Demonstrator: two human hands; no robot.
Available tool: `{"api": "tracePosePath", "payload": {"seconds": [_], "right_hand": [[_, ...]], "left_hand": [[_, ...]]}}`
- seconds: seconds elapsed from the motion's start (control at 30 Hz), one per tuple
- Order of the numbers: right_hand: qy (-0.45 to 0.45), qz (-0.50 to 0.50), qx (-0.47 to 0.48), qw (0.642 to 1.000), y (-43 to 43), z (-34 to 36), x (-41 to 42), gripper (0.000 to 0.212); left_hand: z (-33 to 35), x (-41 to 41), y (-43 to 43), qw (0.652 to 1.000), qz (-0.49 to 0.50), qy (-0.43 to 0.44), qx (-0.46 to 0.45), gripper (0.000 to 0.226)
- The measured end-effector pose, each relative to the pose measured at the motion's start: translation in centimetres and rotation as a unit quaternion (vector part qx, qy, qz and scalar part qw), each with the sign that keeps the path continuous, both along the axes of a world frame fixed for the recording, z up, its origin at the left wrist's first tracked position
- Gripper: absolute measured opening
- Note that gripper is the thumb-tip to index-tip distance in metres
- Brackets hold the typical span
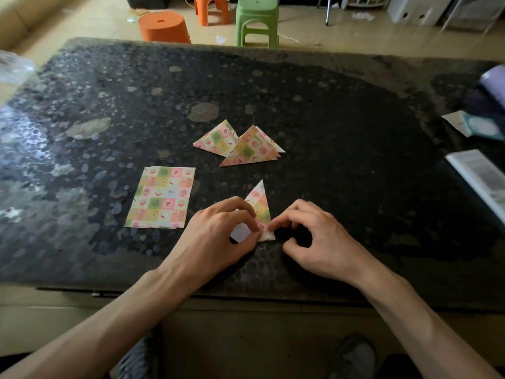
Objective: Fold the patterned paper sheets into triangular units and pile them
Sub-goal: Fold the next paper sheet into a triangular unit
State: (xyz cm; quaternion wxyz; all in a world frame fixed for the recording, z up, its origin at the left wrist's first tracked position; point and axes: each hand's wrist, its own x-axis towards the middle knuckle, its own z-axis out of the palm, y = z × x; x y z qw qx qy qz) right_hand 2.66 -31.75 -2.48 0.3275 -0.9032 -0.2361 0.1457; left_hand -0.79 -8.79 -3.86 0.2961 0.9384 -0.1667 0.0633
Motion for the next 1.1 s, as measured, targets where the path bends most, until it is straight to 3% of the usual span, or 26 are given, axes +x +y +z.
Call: {"api": "tracePosePath", "payload": {"seconds": [0.3,1.1], "right_hand": [[-0.023,-0.016,0.025,0.999,0.3,-0.7,-0.1,0.011],[-0.070,-0.051,0.004,0.996,1.3,-1.2,-0.6,0.009]], "left_hand": [[0.1,0.0,-0.1,1.000,-0.002,0.000,0.003,0.018],[0.0,0.1,-0.2,1.000,0.006,0.003,0.022,0.023]]}}
